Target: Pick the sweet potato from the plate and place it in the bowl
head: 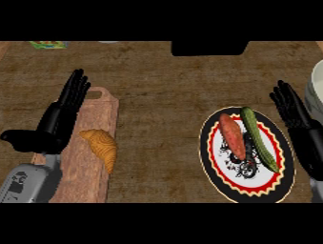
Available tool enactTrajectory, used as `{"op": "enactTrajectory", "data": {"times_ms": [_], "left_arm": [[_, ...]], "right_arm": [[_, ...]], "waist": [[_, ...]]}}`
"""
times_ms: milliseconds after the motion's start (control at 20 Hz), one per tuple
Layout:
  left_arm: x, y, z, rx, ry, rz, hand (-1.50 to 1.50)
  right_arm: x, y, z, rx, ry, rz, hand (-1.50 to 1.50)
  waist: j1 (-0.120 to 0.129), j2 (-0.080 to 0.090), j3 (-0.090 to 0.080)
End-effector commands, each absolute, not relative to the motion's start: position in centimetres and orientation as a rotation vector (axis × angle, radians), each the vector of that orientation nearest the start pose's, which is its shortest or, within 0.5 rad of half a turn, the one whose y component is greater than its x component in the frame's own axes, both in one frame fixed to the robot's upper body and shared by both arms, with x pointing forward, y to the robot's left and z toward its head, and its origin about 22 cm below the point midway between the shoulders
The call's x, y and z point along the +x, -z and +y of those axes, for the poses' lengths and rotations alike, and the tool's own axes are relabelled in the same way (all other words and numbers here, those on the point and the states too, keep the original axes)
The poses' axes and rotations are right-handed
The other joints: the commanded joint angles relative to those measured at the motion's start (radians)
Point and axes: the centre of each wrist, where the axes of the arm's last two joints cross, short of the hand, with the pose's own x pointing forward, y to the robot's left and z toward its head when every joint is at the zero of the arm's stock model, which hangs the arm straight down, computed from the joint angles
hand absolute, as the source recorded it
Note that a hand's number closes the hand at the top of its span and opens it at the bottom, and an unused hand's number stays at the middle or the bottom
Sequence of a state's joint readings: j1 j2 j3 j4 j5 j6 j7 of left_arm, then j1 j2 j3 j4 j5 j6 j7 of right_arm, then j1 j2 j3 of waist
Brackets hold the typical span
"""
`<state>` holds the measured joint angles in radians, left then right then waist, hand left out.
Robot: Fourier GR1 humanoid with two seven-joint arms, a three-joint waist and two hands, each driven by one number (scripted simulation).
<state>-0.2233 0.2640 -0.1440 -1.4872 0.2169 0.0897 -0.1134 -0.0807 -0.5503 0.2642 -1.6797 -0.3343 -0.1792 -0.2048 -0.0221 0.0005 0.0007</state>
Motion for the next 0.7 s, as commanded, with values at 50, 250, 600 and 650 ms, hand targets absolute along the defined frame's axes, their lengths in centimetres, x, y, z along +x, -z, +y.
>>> {"op": "enactTrajectory", "data": {"times_ms": [50, 250, 600, 650], "left_arm": [[30.2, -4.1, 22.3, -0.074, 0.232, -1.73, 0.0], [28.0, -4.3, 22.3, -0.098, 0.388, -1.644, 0.0], [26.5, -2.7, 20.0, -0.182, 0.389, -1.594, 0.0], [25.6, -4.2, 19.9, -0.155, 0.376, -1.588, 0.0]], "right_arm": [[24.9, -7.2, -28.7, -0.04, -0.151, -1.802, 1.5], [27.6, -8.1, -30.7, -0.039, 0.022, -1.754, 1.5], [27.8, -0.1, -27.7, -0.207, -0.203, -1.663, -1.5], [28.6, -2.3, -27.5, -0.268, -0.277, -1.659, -1.5]], "waist": [[0.014, -0.001, -0.001], [0.029, 0.0, 0.0], [0.029, 0.001, 0.0], [0.034, -0.001, 0.0]]}}
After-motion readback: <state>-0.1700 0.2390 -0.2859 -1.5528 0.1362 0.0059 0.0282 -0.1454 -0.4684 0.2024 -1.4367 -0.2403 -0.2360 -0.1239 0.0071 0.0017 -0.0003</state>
